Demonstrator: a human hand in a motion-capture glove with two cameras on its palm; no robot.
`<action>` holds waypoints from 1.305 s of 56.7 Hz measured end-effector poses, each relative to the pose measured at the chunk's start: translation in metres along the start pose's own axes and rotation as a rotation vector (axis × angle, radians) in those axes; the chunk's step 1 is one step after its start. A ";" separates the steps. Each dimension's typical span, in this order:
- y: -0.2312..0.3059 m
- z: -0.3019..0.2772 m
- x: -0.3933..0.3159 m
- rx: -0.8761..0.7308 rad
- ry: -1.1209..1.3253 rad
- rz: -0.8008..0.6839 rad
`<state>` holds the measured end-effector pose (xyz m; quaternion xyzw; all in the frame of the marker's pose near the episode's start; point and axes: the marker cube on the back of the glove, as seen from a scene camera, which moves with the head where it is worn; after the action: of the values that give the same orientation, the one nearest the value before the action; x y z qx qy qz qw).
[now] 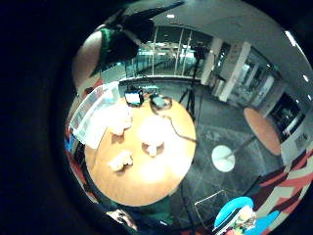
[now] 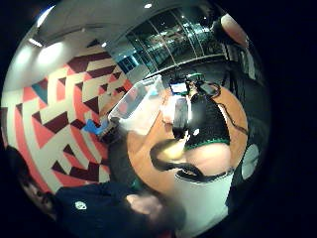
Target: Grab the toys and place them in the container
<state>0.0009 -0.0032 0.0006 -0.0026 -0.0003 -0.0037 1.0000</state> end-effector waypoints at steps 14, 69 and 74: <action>-0.049 0.018 0.013 -0.051 -0.040 -0.020; -0.024 0.294 0.088 -1.017 0.095 0.032; -0.022 0.297 0.084 -0.984 0.115 -0.002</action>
<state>0.0850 -0.0240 0.2976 -0.4744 0.0566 -0.0042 0.8785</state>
